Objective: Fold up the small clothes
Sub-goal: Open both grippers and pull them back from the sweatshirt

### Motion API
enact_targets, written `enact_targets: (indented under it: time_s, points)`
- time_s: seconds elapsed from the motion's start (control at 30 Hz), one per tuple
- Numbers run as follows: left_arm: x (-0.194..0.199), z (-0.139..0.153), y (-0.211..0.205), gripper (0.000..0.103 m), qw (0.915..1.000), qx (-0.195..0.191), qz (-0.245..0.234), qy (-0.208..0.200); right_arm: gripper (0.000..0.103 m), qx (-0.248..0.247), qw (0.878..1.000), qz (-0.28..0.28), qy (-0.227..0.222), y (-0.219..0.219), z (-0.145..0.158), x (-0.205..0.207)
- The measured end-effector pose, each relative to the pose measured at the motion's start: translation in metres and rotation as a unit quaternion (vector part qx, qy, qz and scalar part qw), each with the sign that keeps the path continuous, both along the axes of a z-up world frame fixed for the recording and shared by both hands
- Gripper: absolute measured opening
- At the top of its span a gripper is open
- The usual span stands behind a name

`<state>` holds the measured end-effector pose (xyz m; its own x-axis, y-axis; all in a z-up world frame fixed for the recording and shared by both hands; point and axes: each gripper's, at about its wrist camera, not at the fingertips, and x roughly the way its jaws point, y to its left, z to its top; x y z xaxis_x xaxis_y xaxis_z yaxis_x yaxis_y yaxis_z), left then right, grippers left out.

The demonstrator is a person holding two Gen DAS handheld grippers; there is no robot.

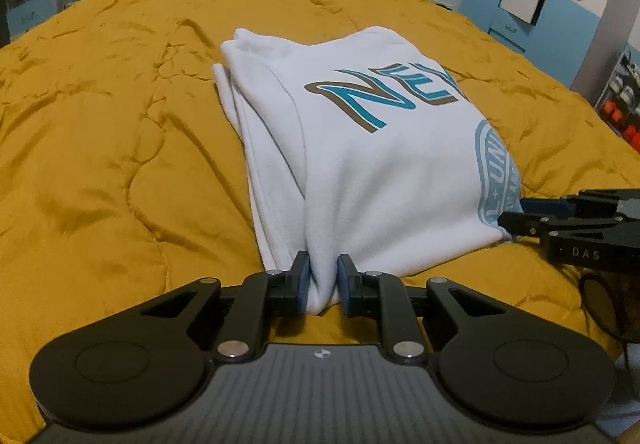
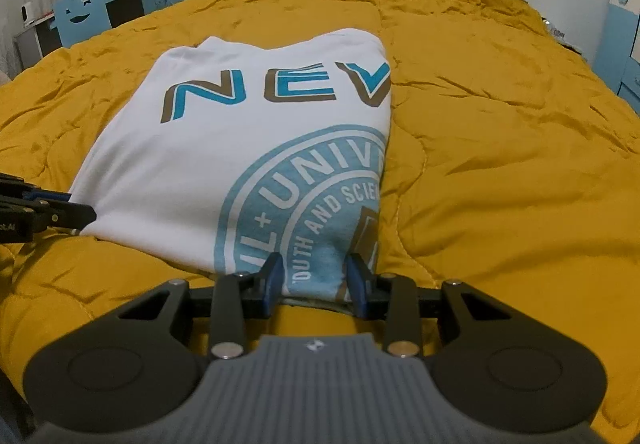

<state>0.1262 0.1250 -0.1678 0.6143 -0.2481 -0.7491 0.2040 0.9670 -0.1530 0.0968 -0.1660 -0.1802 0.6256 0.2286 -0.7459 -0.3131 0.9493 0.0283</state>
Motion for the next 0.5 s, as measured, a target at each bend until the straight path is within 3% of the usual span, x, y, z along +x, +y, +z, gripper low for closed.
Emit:
enact_targets:
  time_s: [0.13,0.33,0.4,0.5]
  points:
    - [0.004,0.008,0.003,0.022,0.9998,-0.013,0.005,0.015,0.032,0.002,1.000,0.012,0.025,-0.002,0.010,0.012]
    - [0.023,0.026,0.033,0.026,0.9922,-0.103,0.024,0.065,0.038,0.008,0.996,0.034,0.076,-0.005,0.026,0.033]
    - [0.026,0.039,0.036,0.028,0.9928,-0.101,0.028,0.059,0.058,-0.003,0.995,0.034,0.095,-0.003,0.035,0.042]
    - [0.030,0.064,0.033,0.030,0.9974,-0.062,0.023,0.028,0.059,0.005,0.997,0.029,0.066,-0.009,0.060,0.046]
